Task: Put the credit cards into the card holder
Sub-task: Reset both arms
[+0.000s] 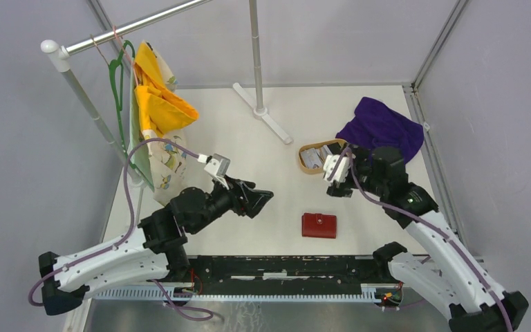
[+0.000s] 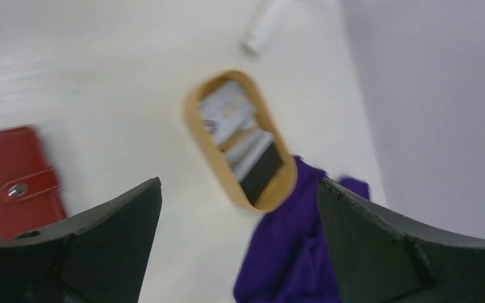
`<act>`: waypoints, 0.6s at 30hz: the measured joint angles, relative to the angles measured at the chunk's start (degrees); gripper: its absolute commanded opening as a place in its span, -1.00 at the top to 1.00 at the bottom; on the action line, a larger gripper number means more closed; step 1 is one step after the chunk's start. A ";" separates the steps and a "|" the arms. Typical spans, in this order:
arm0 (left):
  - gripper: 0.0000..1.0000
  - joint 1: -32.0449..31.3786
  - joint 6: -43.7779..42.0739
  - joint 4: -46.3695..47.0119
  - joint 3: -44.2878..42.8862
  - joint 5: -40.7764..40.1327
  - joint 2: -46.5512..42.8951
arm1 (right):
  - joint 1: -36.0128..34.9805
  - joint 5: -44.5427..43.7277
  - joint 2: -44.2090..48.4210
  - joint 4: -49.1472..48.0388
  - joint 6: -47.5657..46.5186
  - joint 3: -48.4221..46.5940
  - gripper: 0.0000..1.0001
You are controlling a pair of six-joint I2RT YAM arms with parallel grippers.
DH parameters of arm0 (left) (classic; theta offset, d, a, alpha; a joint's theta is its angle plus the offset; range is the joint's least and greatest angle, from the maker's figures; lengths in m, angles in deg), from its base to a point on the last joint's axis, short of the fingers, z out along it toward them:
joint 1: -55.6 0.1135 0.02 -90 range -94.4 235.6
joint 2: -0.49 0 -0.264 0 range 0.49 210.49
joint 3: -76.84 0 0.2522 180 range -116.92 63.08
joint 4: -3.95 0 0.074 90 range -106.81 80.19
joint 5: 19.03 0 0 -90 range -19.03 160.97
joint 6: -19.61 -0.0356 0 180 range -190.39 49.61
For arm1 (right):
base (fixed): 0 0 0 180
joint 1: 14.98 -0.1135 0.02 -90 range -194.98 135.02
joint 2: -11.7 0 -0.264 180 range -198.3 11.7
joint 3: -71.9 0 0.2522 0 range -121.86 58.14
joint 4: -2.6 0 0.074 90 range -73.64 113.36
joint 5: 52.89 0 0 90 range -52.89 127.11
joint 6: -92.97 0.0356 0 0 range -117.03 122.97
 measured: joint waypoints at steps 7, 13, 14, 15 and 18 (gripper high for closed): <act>-0.98 0.02 -0.63 -14.14 -11.37 -9.38 -0.74 | 1.38 -12.96 6.93 -8.11 20.09 -8.09 -0.96; -0.99 0.02 -2.40 -18.95 -20.00 -11.54 1.84 | 1.88 -12.94 9.05 -8.02 28.83 -14.05 -0.96; -0.99 0.00 -2.47 -19.54 -20.76 -11.93 2.19 | 2.01 -13.14 9.46 -8.02 30.42 -14.29 -0.96; -0.99 0.02 -2.51 -20.09 -21.33 -12.31 2.49 | 2.23 -13.62 9.77 -7.98 32.44 -14.60 -0.96; -0.99 0.02 -2.51 -21.75 -22.60 -12.76 3.41 | 2.51 -15.47 9.79 -8.00 36.52 -15.30 -0.96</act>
